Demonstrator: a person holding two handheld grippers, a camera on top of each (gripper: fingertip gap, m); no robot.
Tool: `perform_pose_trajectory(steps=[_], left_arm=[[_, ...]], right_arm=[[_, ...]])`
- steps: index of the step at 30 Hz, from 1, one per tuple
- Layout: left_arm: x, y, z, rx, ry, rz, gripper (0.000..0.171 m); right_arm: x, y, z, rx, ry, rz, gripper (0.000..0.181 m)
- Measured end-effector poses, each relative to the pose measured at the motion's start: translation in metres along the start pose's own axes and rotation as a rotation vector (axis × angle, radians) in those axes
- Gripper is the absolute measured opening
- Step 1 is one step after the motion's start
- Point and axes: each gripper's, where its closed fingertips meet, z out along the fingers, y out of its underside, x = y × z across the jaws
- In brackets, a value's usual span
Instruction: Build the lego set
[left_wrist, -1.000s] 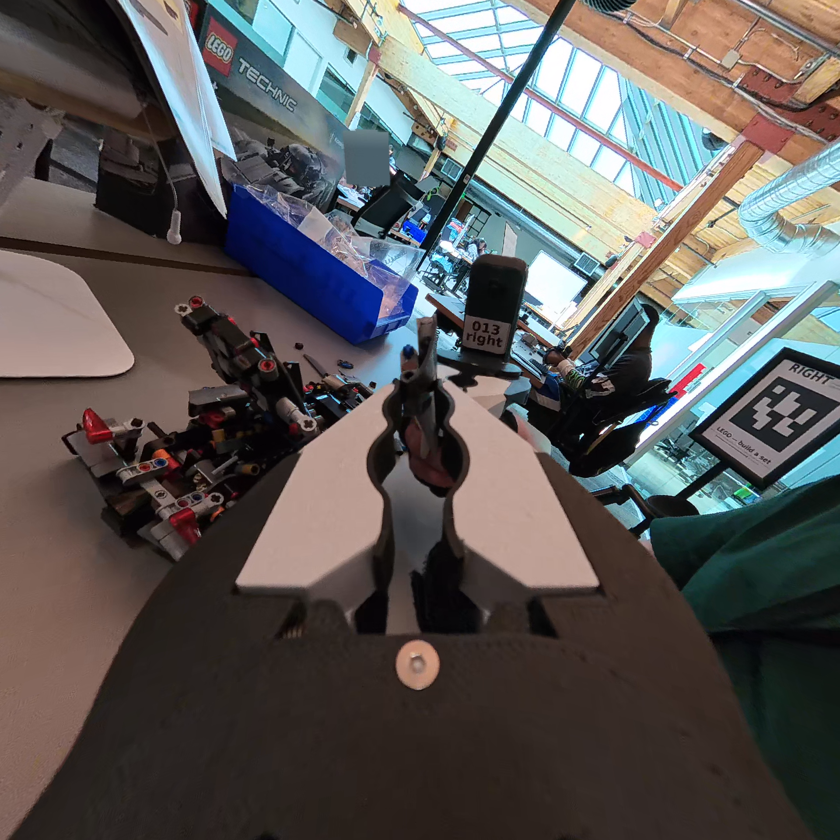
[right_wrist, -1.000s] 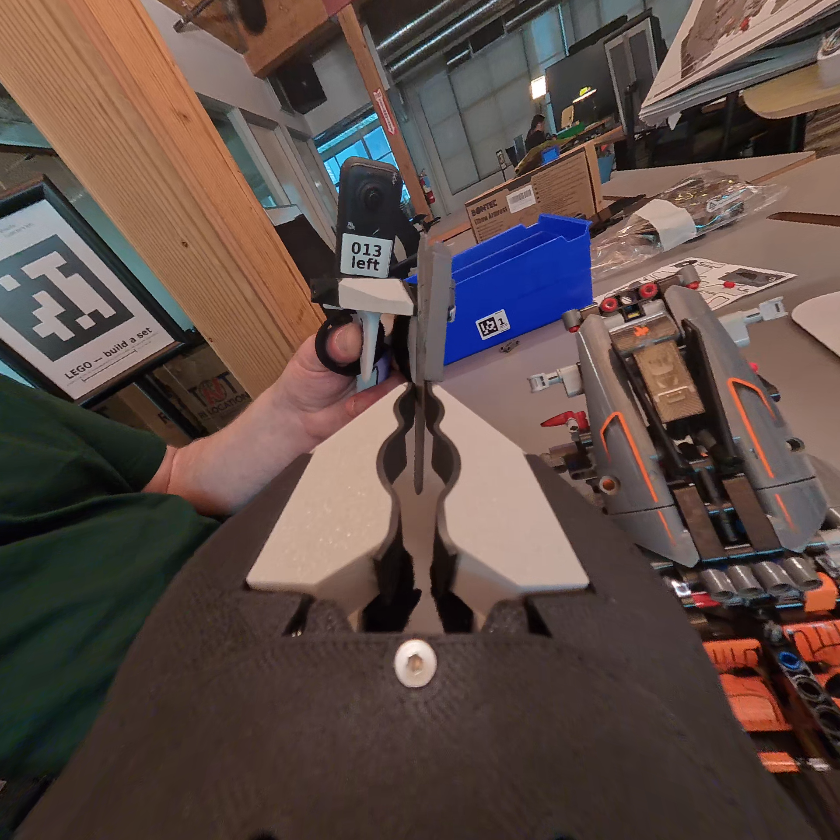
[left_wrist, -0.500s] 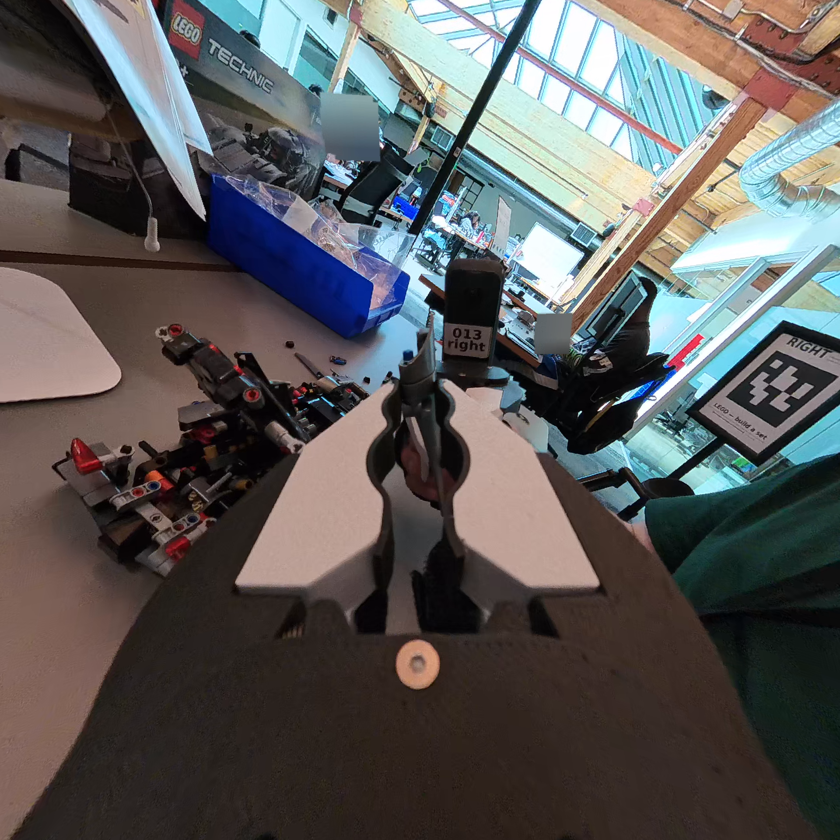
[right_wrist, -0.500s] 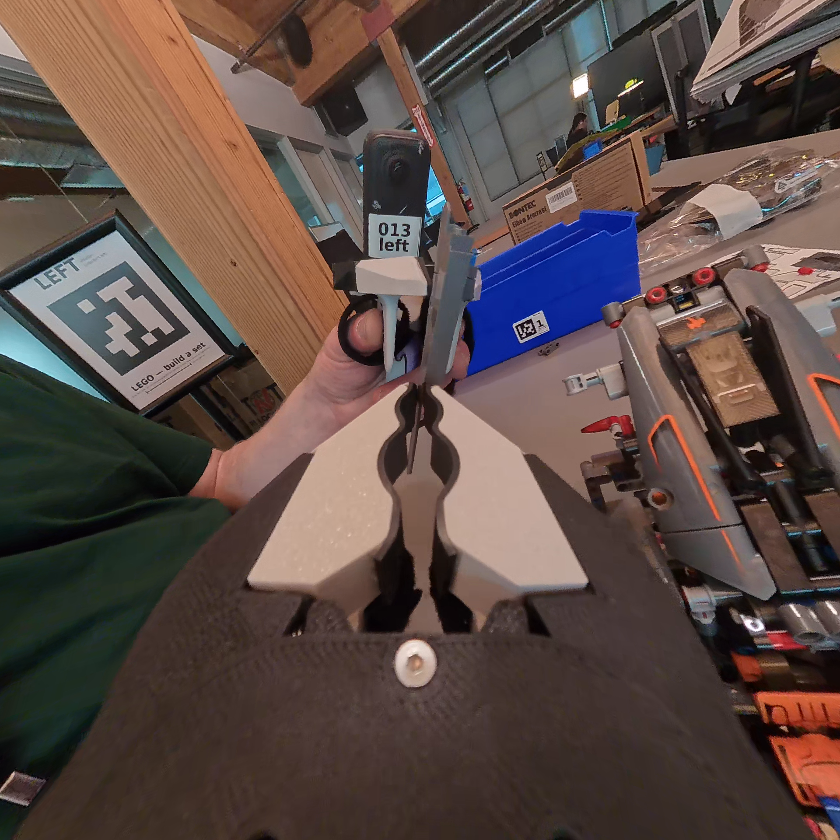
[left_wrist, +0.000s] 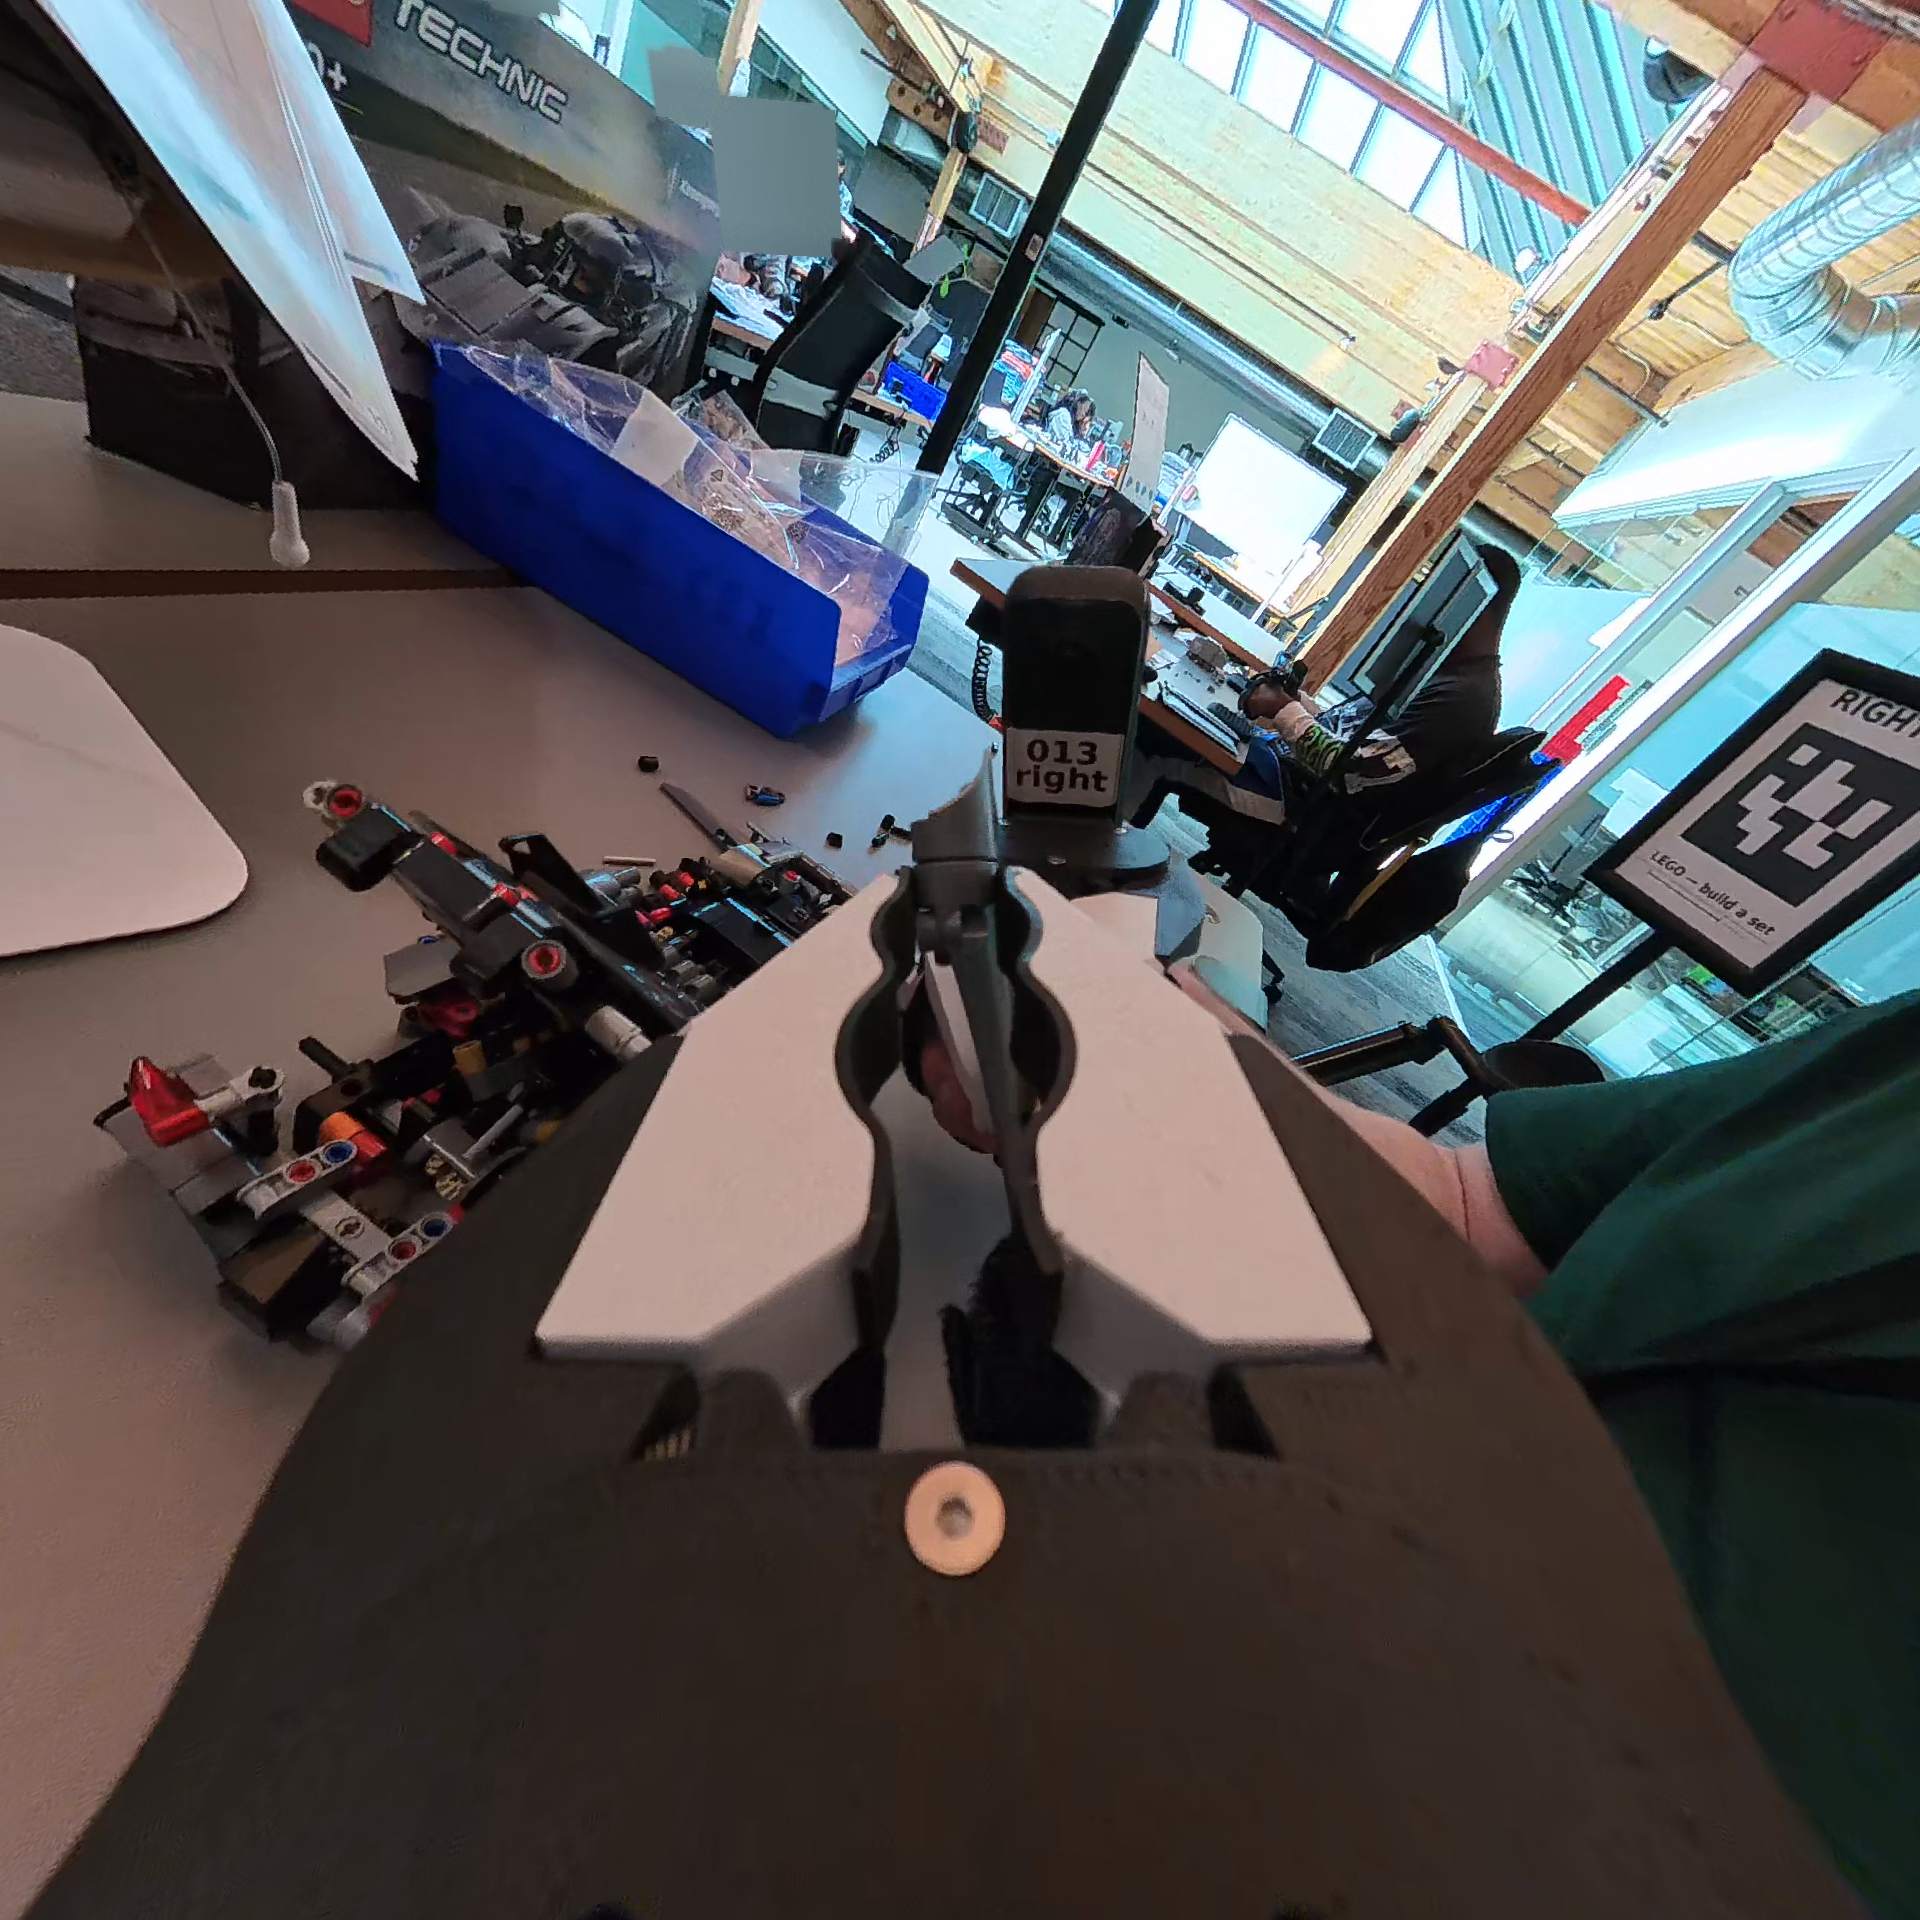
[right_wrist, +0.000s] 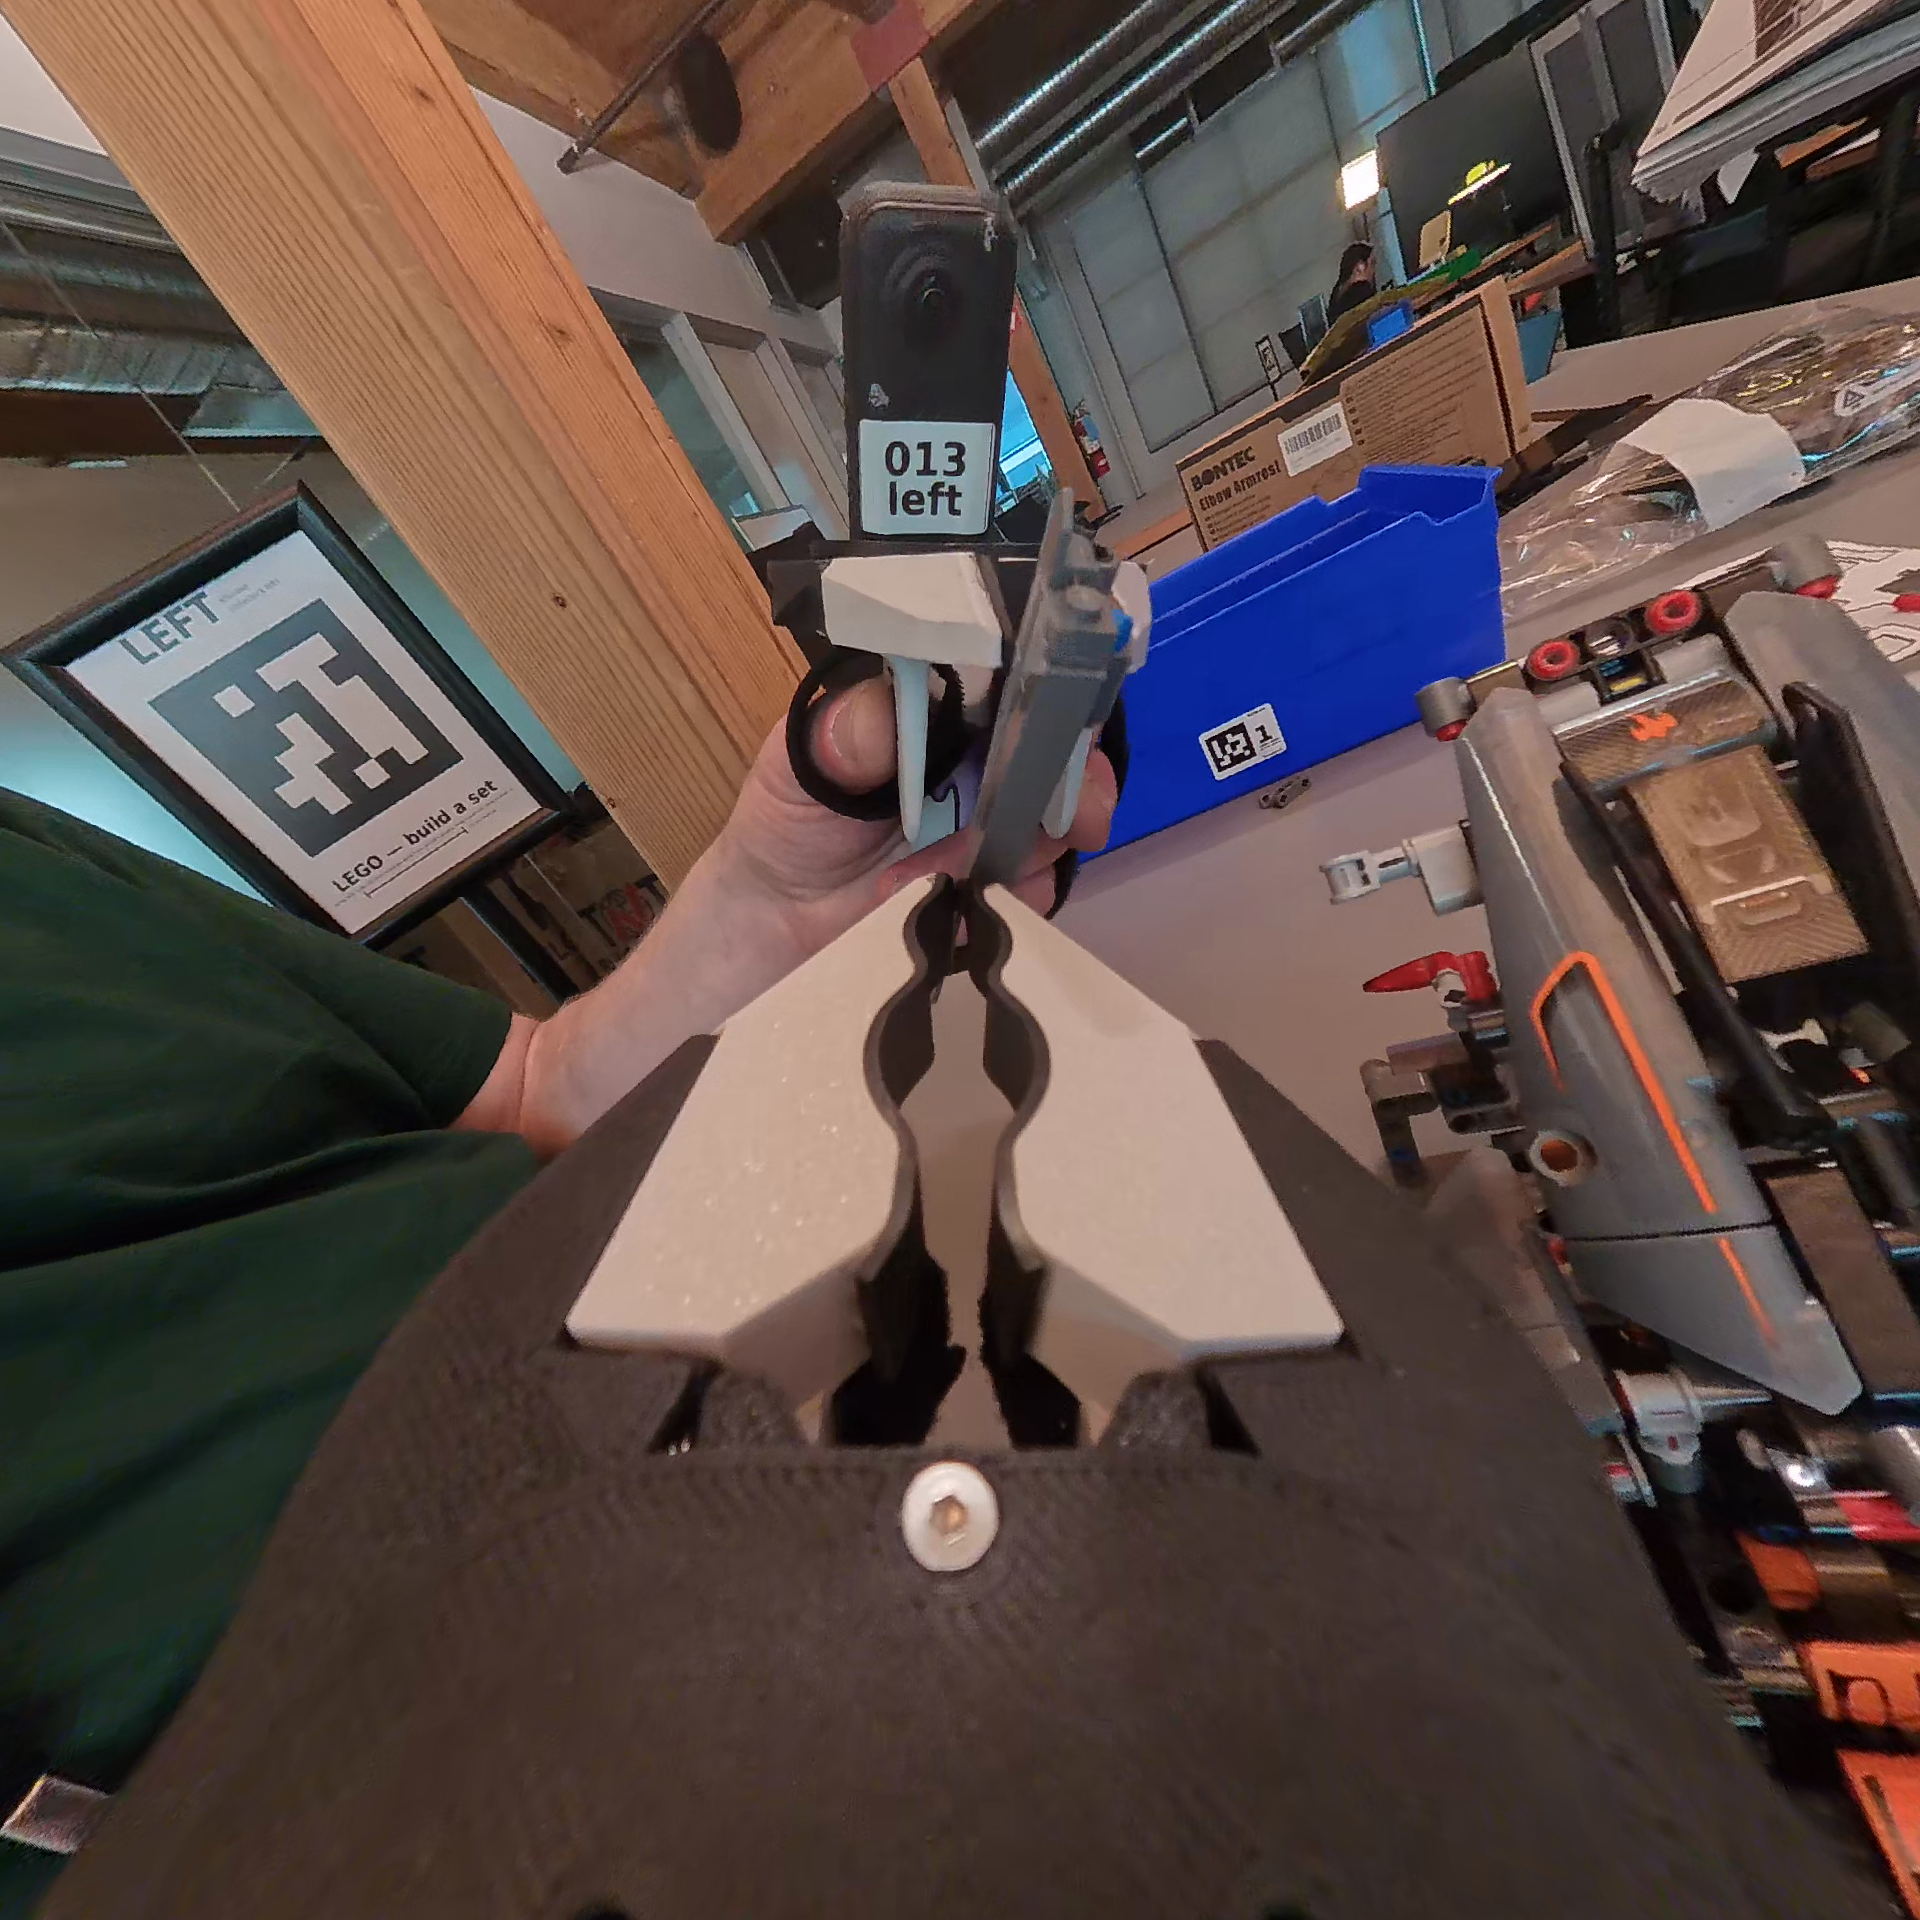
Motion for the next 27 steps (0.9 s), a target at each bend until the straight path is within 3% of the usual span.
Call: perform_pose_trajectory(steps=[15,21,27], left_arm=[[-0.003,0.001,0.009,-0.016,-0.010,-0.005,0.014],[-0.004,-0.008,-0.006,0.025,-0.040,0.029,0.020],[0.002,0.013,-0.006,-0.038,0.008,0.004,0.020]], right_arm=[[-0.001,0.000,0.002,0.004,-0.013,0.012,0.000],[0.003,-0.007,-0.003,0.056,-0.010,0.040,0.000],[0.000,-0.015,-0.007,0.104,-0.033,0.054,0.000]])
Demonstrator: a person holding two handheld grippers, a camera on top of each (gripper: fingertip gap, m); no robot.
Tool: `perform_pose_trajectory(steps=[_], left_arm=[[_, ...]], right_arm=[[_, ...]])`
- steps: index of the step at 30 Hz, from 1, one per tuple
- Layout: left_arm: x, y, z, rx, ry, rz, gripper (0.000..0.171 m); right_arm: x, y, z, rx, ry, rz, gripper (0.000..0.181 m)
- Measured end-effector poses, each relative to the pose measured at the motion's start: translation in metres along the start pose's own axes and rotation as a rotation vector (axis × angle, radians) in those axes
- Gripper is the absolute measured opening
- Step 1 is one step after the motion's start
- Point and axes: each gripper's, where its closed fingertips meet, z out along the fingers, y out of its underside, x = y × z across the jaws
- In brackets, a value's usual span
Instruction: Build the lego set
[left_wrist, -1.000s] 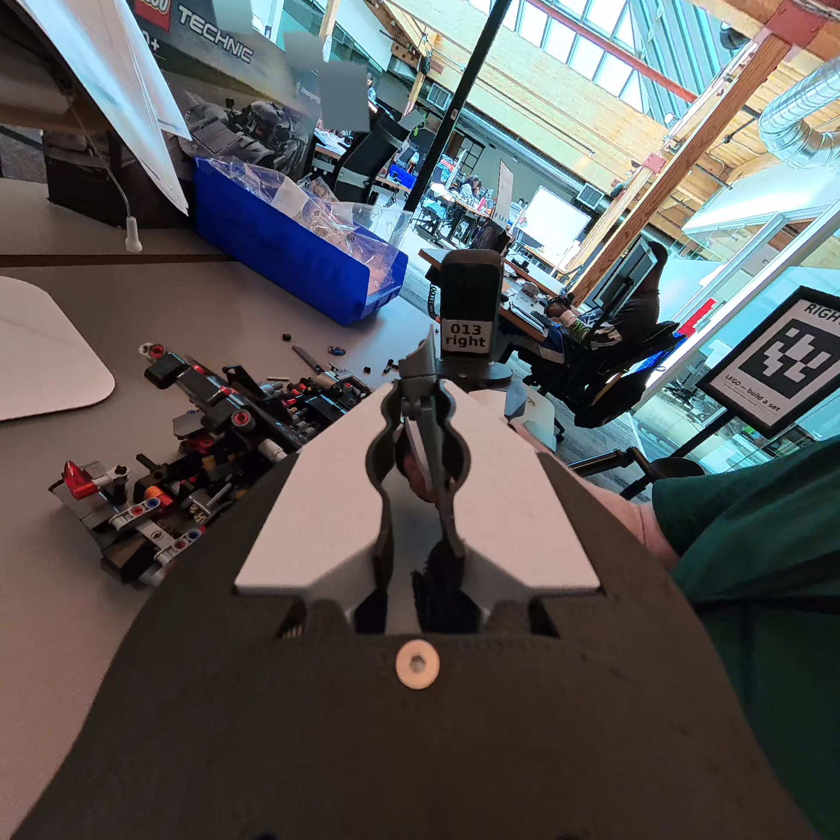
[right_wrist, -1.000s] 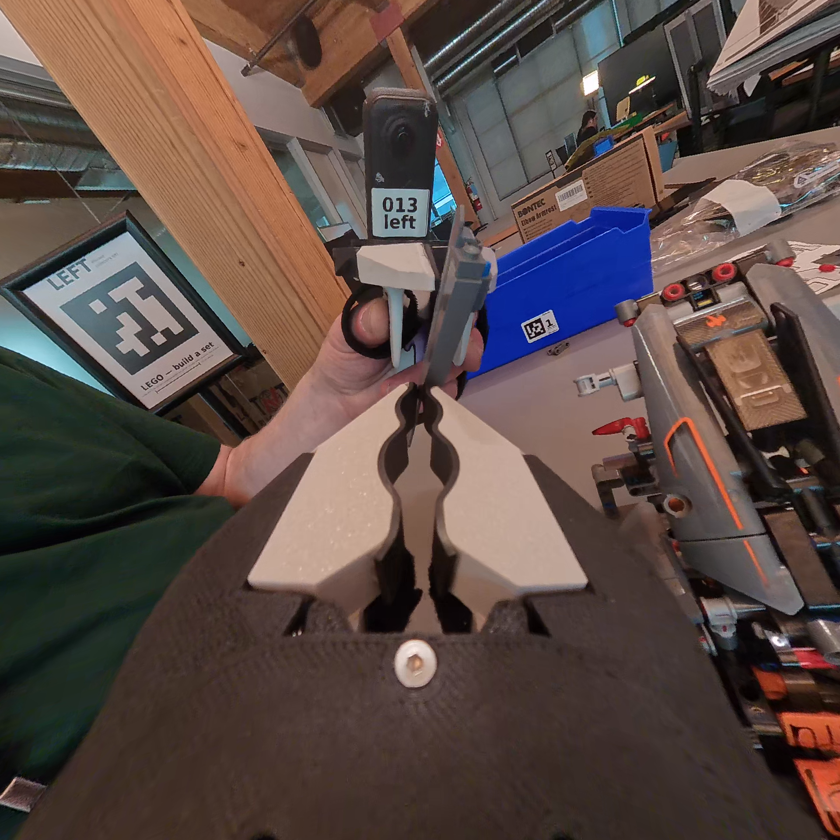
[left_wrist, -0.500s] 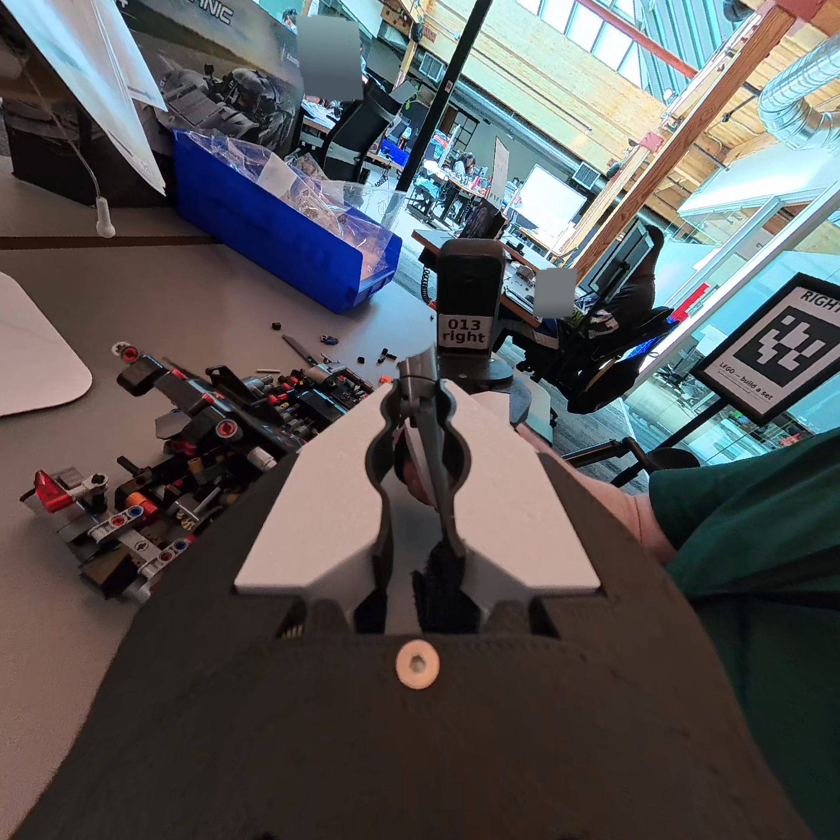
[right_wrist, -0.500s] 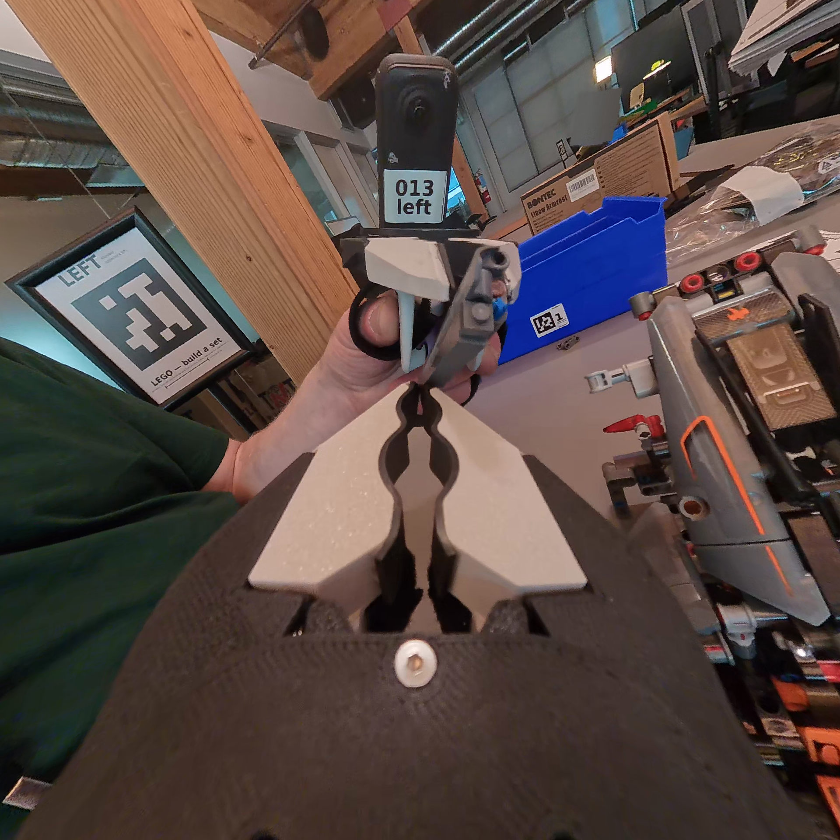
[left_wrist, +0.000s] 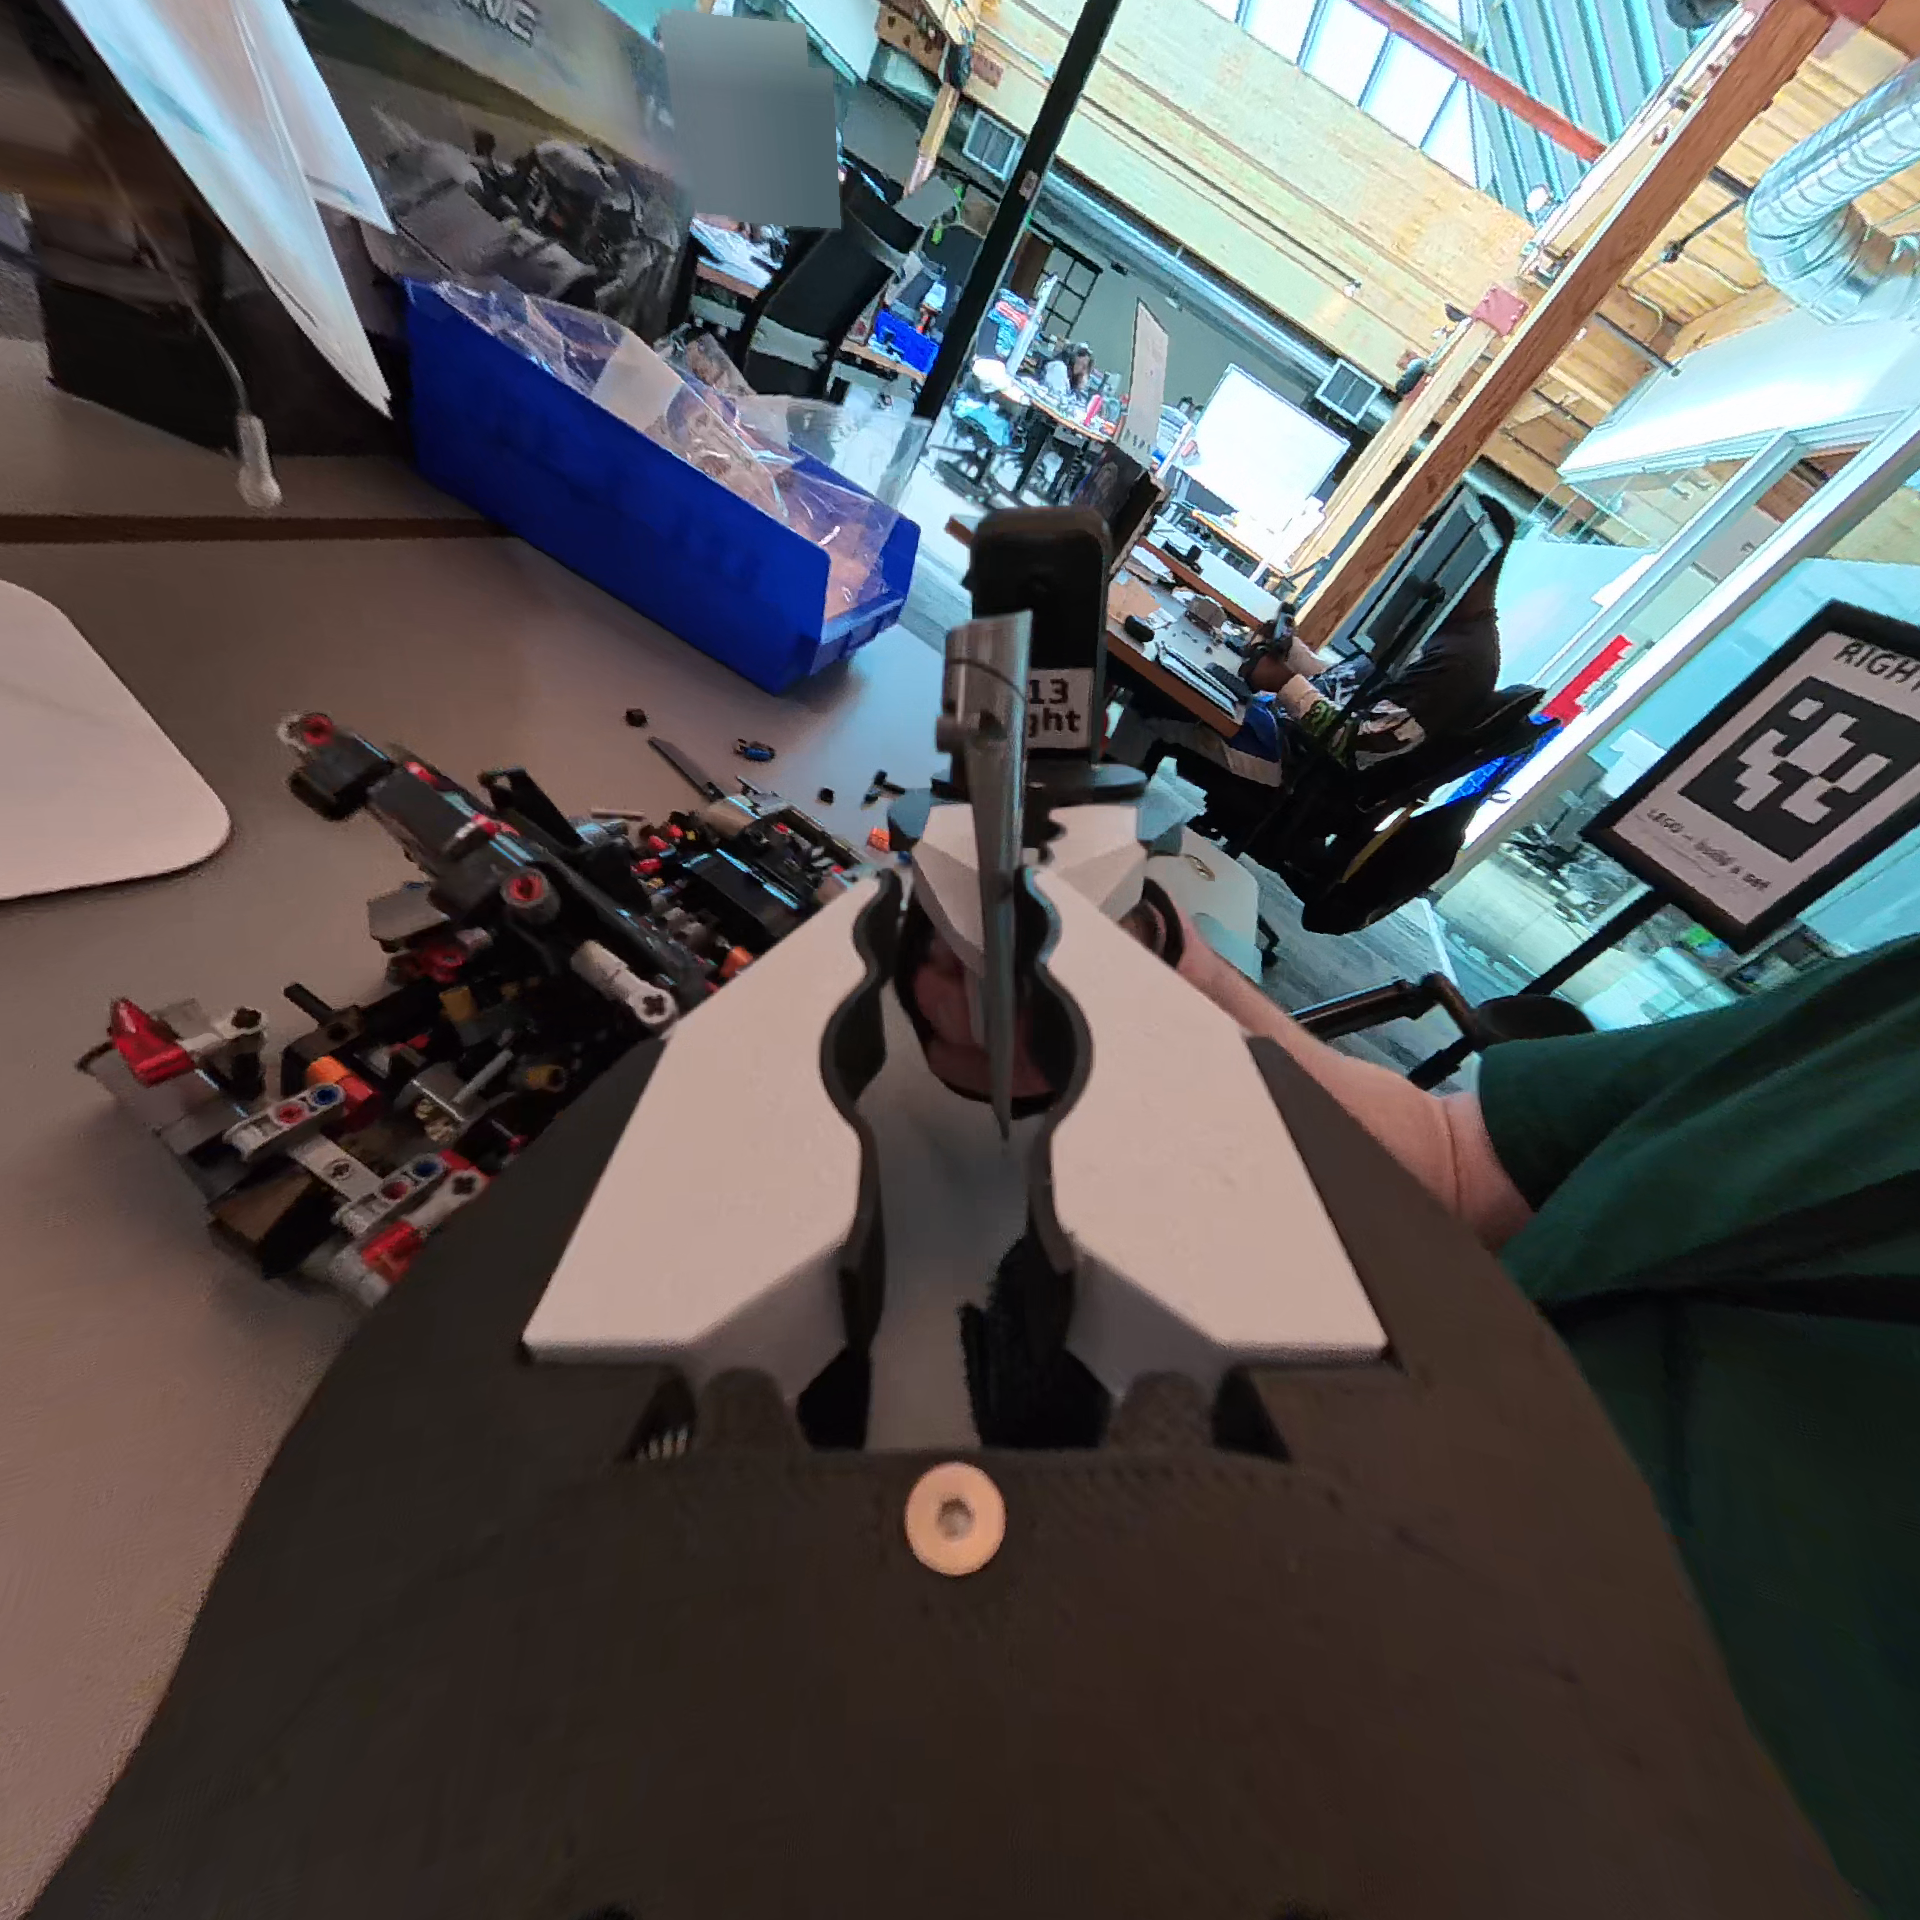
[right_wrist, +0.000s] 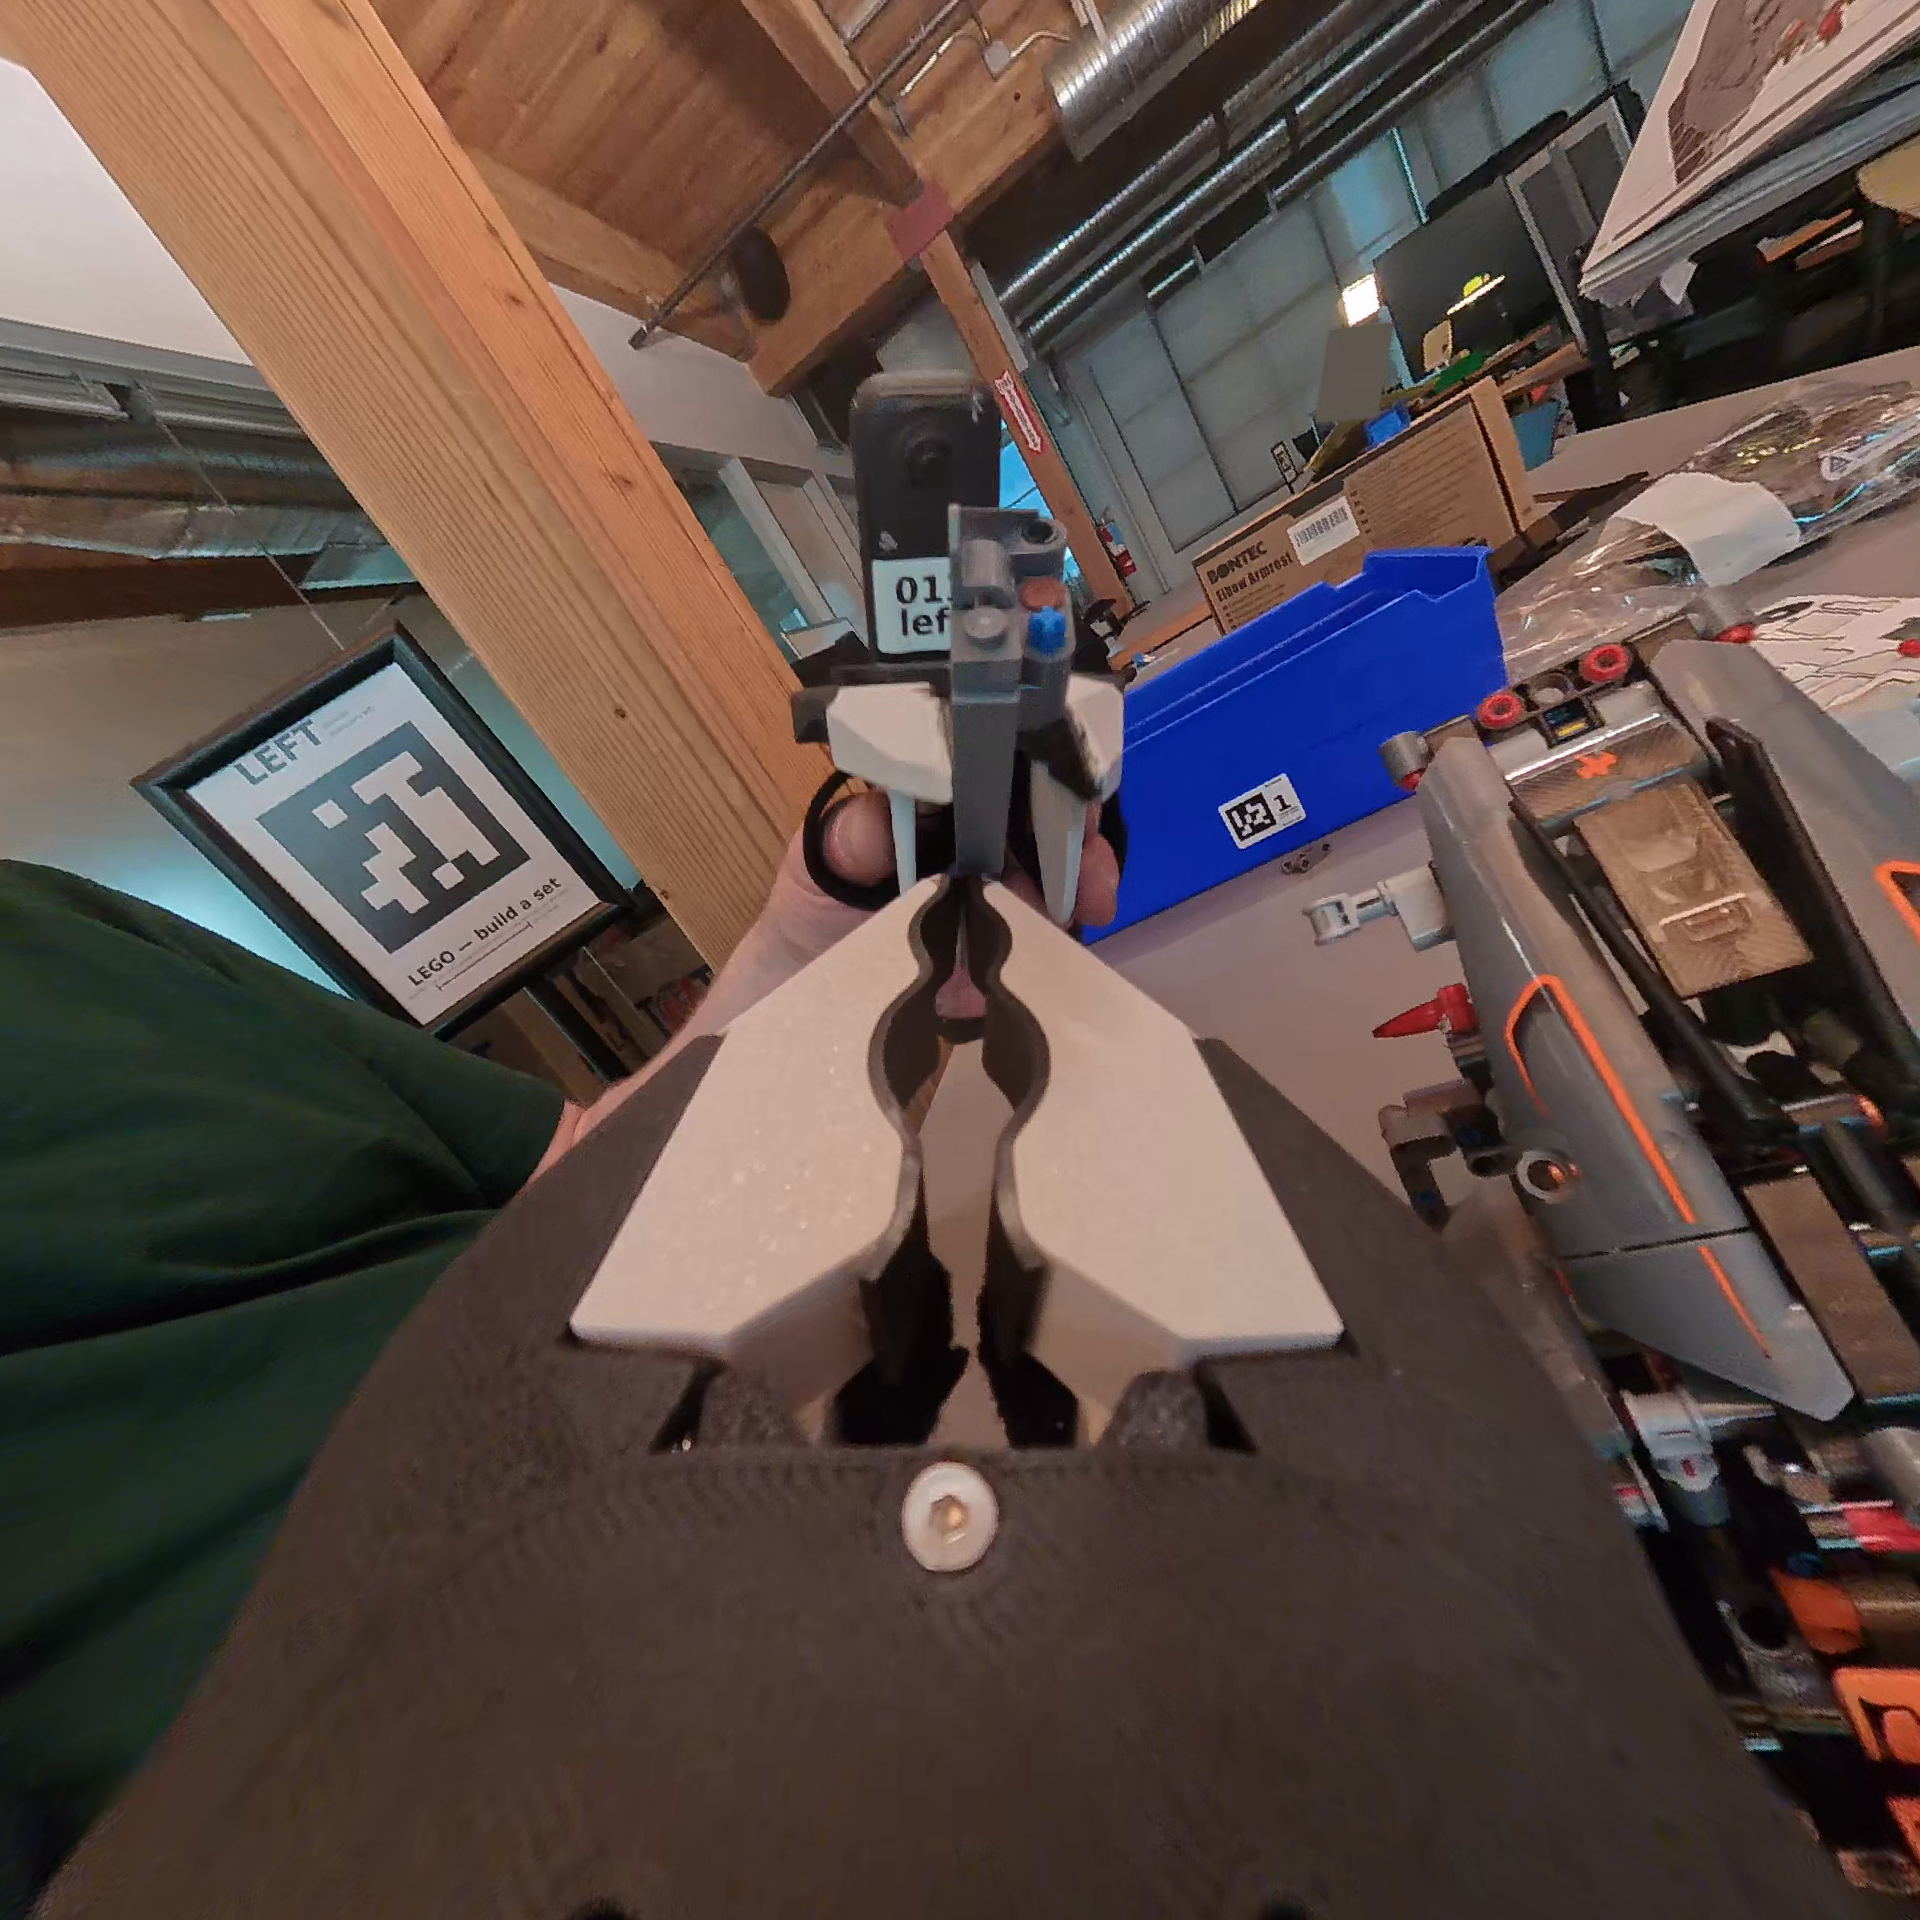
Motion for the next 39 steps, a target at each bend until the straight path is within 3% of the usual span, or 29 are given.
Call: perform_pose_trajectory(steps=[4,6,14,21,25,28,32,39], left_arm=[[0.011,0.011,0.006,-0.024,0.085,-0.037,0.011],[0.010,0.010,0.005,-0.013,0.078,-0.033,0.004],[0.004,0.002,0.000,0.033,0.037,-0.023,0.000],[0.000,-0.008,-0.010,0.115,0.025,-0.052,0.000],[-0.007,0.002,-0.013,0.099,0.014,-0.093,0.000],[-0.007,0.014,-0.015,-0.026,0.017,-0.063,0.000],[-0.019,0.022,-0.021,-0.221,-0.127,0.109,0.001],[-0.019,0.023,-0.024,-0.428,-0.139,0.209,0.000]], right_arm=[[0.001,-0.002,-0.002,0.013,-0.002,0.009,0.000],[0.000,-0.002,-0.002,0.013,-0.010,0.010,0.000],[0.005,-0.005,-0.005,0.015,0.047,-0.018,0.004],[0.015,-0.035,-0.033,0.160,0.156,-0.067,0.004],[0.022,-0.061,-0.066,0.327,0.220,-0.064,0.004],[0.025,-0.067,-0.076,0.369,0.231,-0.047,0.003],[0.028,-0.061,-0.070,0.331,0.242,-0.047,0.006],[0.030,-0.032,-0.043,0.120,0.224,-0.053,0.023]])
